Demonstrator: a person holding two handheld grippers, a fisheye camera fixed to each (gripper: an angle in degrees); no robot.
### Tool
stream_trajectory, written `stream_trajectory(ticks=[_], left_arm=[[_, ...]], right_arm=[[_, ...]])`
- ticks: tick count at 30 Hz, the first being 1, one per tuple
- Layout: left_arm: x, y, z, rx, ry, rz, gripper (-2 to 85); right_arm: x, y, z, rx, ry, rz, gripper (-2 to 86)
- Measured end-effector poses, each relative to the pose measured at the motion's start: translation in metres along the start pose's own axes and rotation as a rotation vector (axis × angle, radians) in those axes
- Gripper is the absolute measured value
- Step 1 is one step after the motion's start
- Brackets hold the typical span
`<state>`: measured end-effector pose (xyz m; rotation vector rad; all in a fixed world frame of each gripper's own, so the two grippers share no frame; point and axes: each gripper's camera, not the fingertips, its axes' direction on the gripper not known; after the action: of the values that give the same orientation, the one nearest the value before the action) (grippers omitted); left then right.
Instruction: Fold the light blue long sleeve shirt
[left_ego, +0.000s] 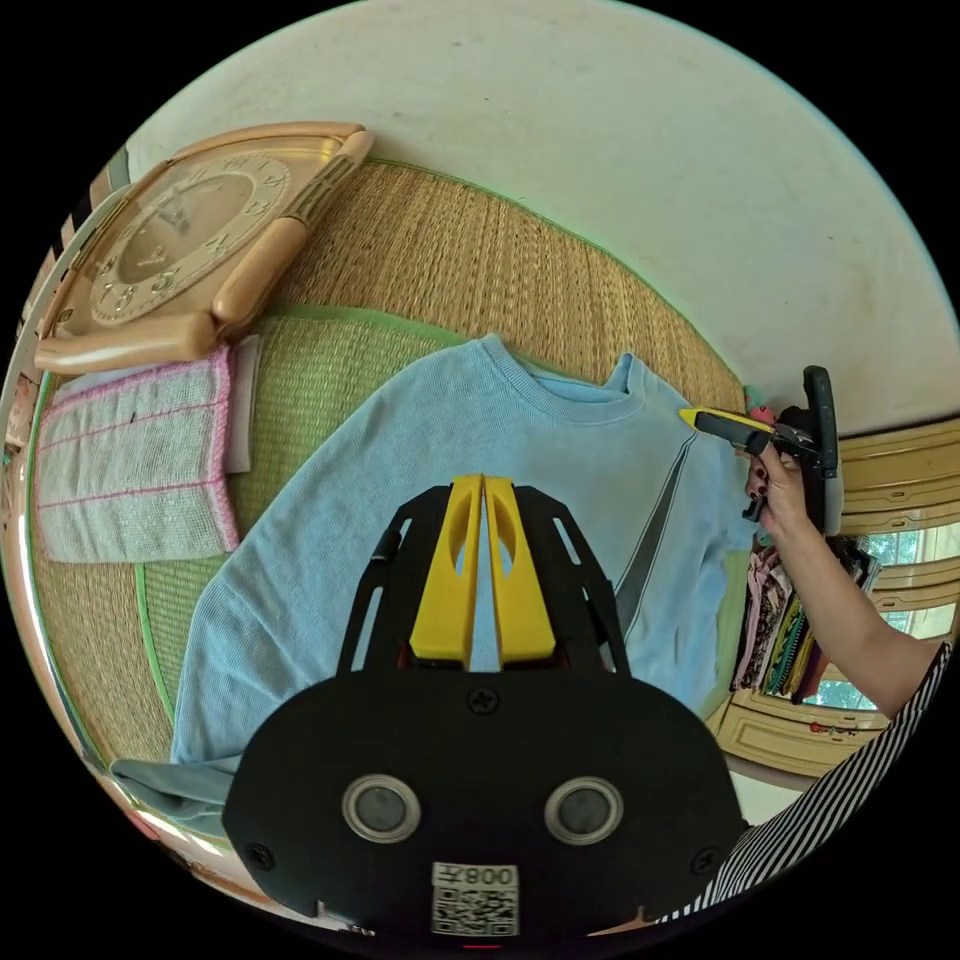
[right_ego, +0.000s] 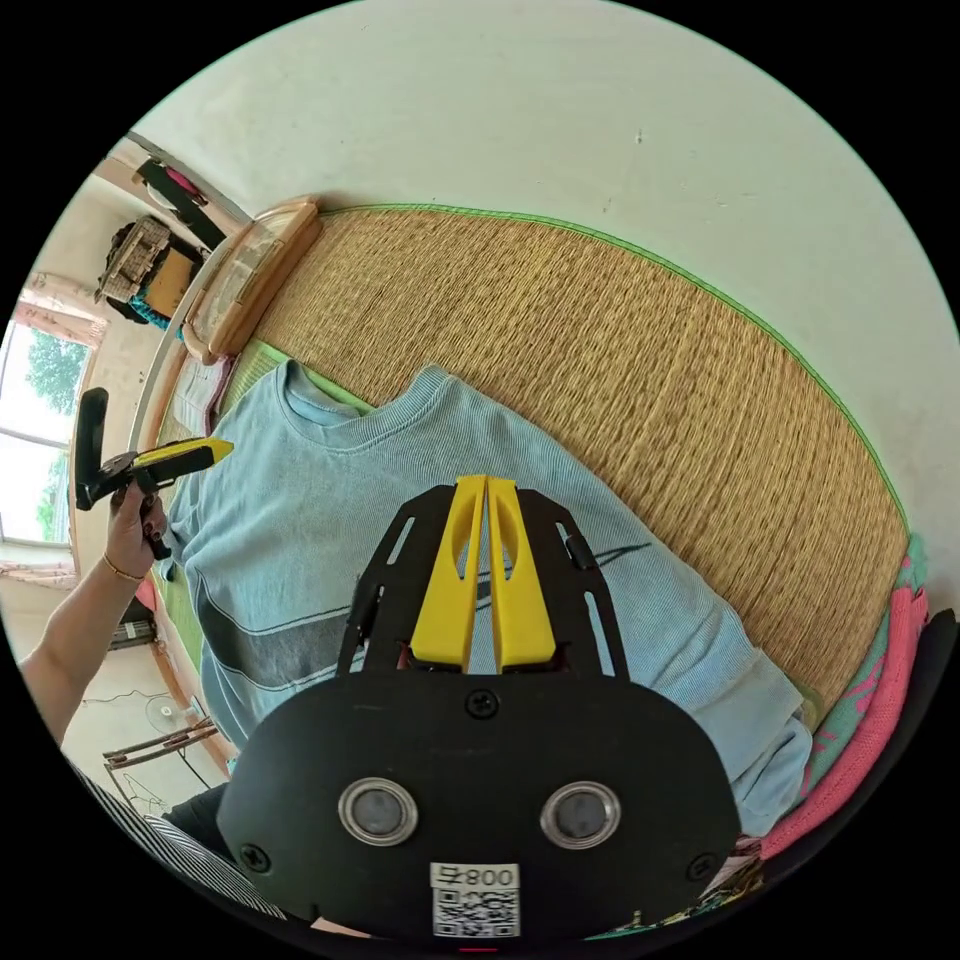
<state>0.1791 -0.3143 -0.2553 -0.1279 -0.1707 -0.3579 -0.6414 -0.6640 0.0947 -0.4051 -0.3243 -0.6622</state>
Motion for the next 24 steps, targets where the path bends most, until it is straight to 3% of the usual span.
stream_trajectory(ticks=[9, 14, 20, 24], left_arm=[[0.033, -0.035, 0.018, 0.008, -0.032, 0.062, 1.7], [0.039, -0.036, 0.042, -0.049, -0.03, 0.032, 1.3], [0.059, -0.024, 0.047, 0.054, -0.004, 0.08, 0.5], [0.066, -0.028, 0.075, -0.007, -0.068, 0.075, 0.3]], right_arm=[[-0.033, -0.035, 0.022, -0.039, 0.072, -0.129, 8.7], [-0.05, -0.029, 0.036, -0.068, 0.1, -0.179, 4.5], [-0.054, 0.023, -0.023, 0.197, 0.044, -0.216, 1.7], [-0.032, 0.029, 0.002, 0.133, 0.087, -0.078, 0.6]])
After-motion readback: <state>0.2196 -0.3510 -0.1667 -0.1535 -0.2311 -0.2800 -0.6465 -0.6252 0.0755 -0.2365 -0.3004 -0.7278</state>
